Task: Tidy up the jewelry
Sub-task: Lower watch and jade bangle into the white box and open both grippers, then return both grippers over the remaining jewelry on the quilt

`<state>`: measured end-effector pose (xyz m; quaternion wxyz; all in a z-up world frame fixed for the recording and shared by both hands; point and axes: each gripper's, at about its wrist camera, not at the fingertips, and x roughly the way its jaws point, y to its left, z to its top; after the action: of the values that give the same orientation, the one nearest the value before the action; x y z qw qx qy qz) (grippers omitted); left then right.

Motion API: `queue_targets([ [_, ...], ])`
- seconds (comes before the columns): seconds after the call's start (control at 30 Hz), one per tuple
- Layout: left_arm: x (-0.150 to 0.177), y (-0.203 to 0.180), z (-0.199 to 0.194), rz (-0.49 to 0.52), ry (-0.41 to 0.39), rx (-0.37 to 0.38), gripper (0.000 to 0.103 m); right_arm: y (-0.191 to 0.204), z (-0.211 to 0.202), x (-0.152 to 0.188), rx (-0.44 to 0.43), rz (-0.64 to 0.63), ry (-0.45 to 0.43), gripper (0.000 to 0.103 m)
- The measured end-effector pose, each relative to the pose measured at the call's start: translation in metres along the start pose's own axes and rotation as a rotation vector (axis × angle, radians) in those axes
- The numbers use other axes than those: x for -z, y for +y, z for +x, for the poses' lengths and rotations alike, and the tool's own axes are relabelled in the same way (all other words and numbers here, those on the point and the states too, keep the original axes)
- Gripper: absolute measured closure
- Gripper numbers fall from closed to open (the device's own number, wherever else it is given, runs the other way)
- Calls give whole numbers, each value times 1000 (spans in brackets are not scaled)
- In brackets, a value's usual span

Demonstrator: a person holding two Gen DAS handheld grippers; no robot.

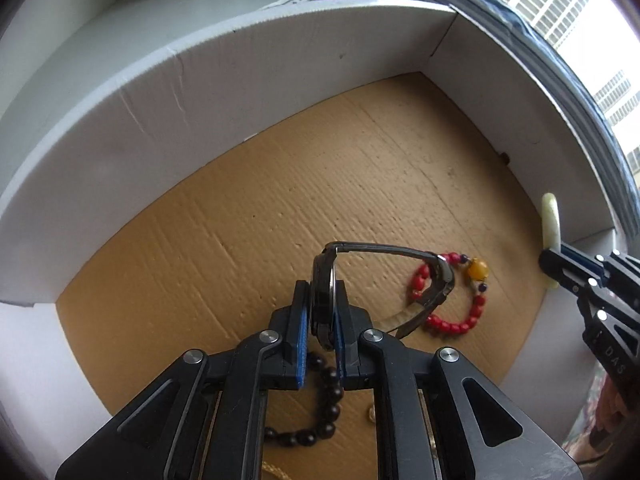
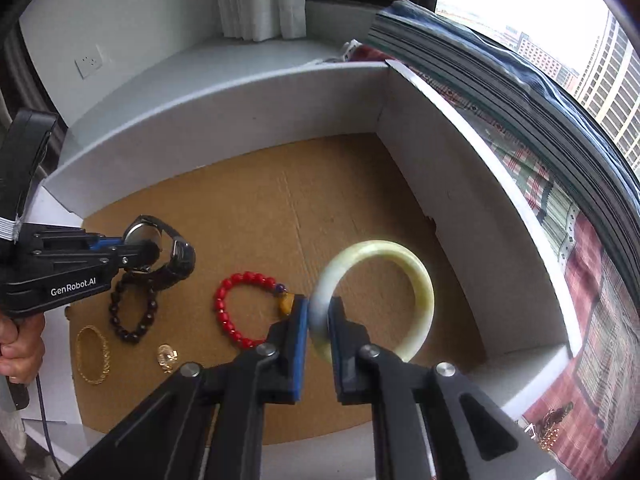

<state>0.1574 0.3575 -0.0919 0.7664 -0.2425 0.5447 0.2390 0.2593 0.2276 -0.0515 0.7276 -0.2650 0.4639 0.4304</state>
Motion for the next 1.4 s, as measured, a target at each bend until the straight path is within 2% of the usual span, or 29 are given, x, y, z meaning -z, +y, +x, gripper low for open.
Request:
queue_targets([
  [0.03, 0, -1, 3, 1, 0, -10, 84, -2, 5, 0, 9, 10, 10, 91],
  [0.1, 1, 0, 1, -9, -6, -25, 50, -7, 11, 0, 32, 33, 24, 88],
  [0.17, 4, 0, -12, -10, -48, -35, 42, -13, 5, 1, 5, 76, -1, 64],
  [0.3, 19, 0, -54, 12, -139, -25, 29, -20, -36, 9, -15, 131, -104, 58],
  [0.37, 30, -3, -78, 31, -192, -13, 24, -21, -66, 17, -12, 145, -159, 49],
  [0.4, 38, -6, -90, 44, -217, -5, 21, -22, -80, 23, -13, 149, -184, 48],
  [0.57, 85, -29, -138, 124, -305, 50, 14, -17, -141, 64, 0, 177, -249, 44],
  [0.73, 130, -62, -156, 242, -333, 122, 8, -5, -175, 124, 24, 205, -246, 44],
  [0.87, 181, -95, -147, 336, -285, 176, 8, 7, -188, 191, 49, 257, -229, 44],
  [0.93, 206, -111, -139, 382, -250, 200, 8, 9, -187, 225, 91, 297, -220, 44],
  [1.07, 244, -143, -122, 469, -169, 223, 8, 3, -184, 286, 157, 427, -189, 44],
  [1.23, 264, -167, -118, 547, -156, 220, 8, -9, -186, 335, 226, 545, -164, 44],
  [1.4, 265, -174, -121, 565, -184, 191, 8, -14, -193, 346, 246, 565, -182, 43],
])
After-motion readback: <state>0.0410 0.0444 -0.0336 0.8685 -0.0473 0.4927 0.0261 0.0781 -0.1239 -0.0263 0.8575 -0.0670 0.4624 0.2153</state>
